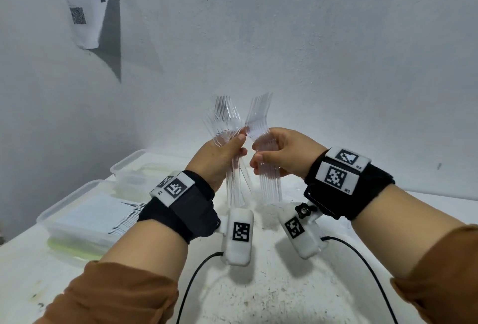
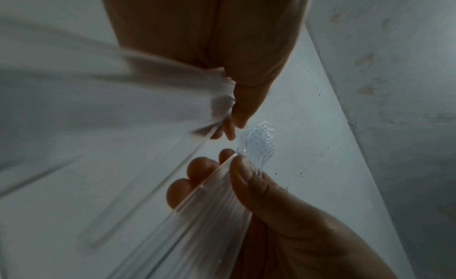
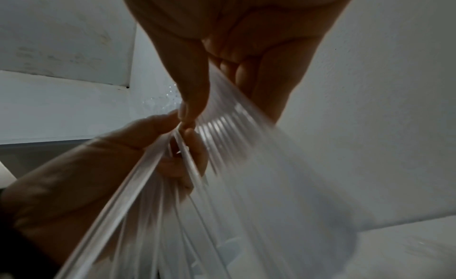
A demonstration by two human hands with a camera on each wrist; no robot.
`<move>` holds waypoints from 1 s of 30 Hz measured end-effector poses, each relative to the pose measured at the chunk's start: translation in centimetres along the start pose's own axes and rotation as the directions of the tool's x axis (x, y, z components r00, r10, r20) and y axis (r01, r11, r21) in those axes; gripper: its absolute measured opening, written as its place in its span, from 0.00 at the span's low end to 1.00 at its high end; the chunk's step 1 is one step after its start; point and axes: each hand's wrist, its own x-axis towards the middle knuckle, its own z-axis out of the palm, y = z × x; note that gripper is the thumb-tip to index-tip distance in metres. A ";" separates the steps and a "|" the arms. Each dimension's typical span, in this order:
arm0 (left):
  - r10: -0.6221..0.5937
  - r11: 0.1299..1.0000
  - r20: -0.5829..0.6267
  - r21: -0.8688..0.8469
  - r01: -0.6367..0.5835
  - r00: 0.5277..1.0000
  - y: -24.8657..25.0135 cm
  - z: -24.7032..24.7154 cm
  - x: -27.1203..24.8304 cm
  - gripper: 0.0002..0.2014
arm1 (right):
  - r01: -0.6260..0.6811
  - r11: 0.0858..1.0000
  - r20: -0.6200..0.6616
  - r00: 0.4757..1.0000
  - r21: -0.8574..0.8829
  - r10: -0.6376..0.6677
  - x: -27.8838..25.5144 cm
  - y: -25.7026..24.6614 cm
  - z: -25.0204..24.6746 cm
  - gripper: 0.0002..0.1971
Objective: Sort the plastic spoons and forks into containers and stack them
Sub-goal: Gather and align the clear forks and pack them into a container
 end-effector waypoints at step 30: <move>0.105 0.979 -0.042 0.180 -0.095 0.994 1.9 4.1 -0.3 0.05 | 0.038 0.959 0.026 0.999 0.280 -0.047 -1.7 0.4 -3.4 0.05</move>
